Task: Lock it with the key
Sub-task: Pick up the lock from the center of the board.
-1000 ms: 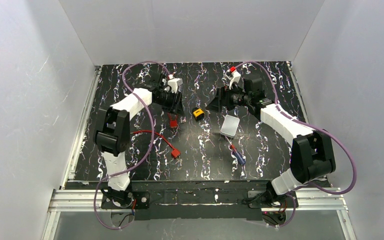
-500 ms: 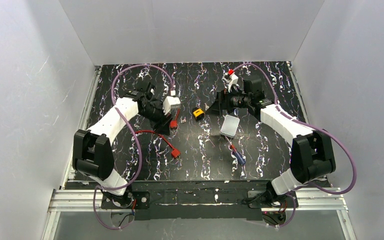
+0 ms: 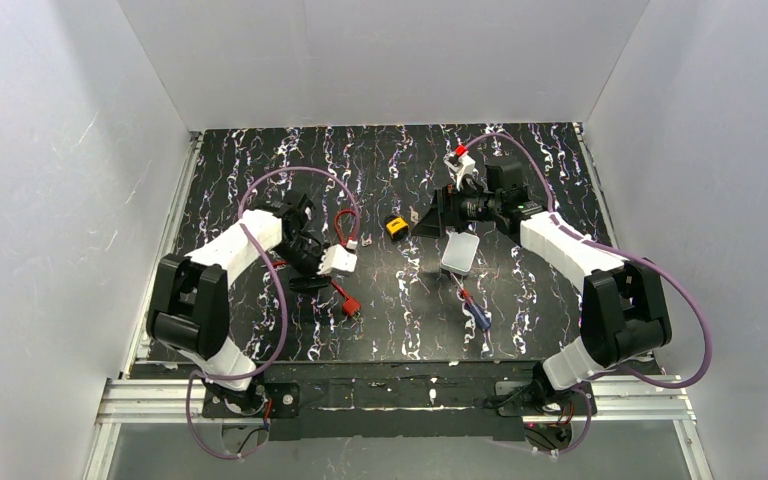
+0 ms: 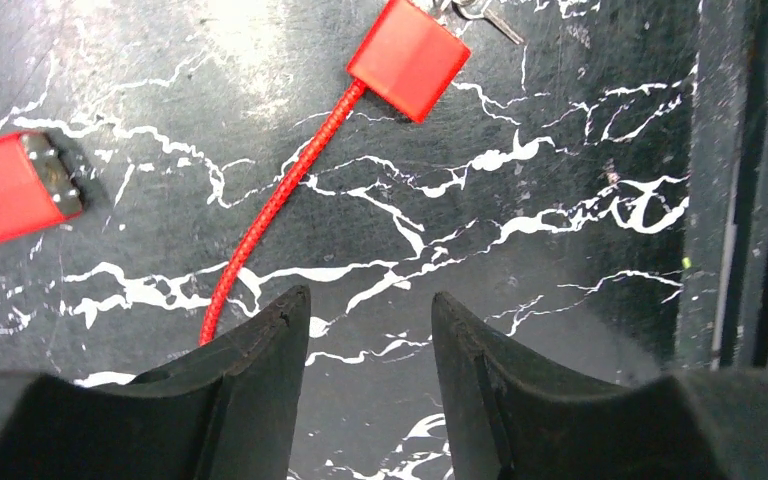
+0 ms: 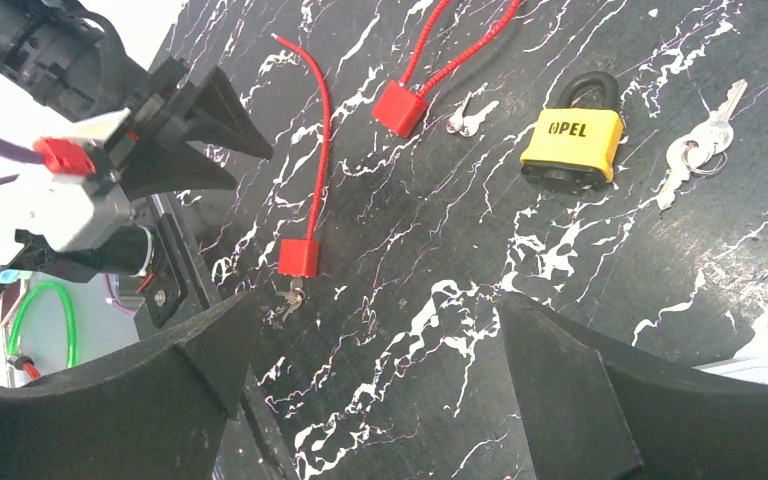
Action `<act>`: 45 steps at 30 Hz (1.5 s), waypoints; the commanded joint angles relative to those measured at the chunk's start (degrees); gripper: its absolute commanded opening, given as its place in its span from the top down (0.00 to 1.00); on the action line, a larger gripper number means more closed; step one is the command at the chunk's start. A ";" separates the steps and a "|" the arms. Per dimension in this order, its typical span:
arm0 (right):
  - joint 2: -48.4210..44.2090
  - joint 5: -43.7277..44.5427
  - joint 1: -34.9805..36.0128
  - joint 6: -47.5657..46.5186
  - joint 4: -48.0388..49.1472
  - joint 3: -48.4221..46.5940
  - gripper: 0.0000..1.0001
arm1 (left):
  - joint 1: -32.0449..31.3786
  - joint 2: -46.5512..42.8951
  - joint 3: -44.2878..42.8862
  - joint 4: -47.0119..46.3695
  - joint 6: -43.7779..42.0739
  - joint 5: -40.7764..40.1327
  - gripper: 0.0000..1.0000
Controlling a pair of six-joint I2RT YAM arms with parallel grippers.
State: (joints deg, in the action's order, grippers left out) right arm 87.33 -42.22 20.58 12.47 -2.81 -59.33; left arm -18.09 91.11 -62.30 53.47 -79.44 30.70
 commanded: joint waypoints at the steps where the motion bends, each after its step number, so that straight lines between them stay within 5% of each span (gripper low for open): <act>1: -1.94 -1.04 -0.36 -0.15 2.28 0.06 0.02 | -2.50 2.43 -1.26 0.04 -8.08 -2.89 0.54; 11: -2.07 -0.63 -0.36 -0.52 3.03 1.16 0.00 | -9.77 11.10 -3.12 -10.22 -9.14 -7.12 0.58; 21: 0.34 -1.78 -0.32 2.92 6.24 2.57 0.00 | -16.49 3.99 3.05 -11.56 -5.28 -9.23 1.00; 30: 2.76 -5.37 1.26 8.86 12.40 5.99 0.00 | -21.00 -8.39 -0.32 -6.10 -0.38 -9.80 1.00; 45: 6.62 -18.41 15.71 11.05 18.45 5.95 0.05 | -27.00 -19.90 -3.88 -6.25 3.41 -16.28 1.00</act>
State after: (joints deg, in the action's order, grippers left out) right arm 93.41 -54.85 34.59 22.13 10.85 -53.45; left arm -44.77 74.94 -63.72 48.27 -78.30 14.96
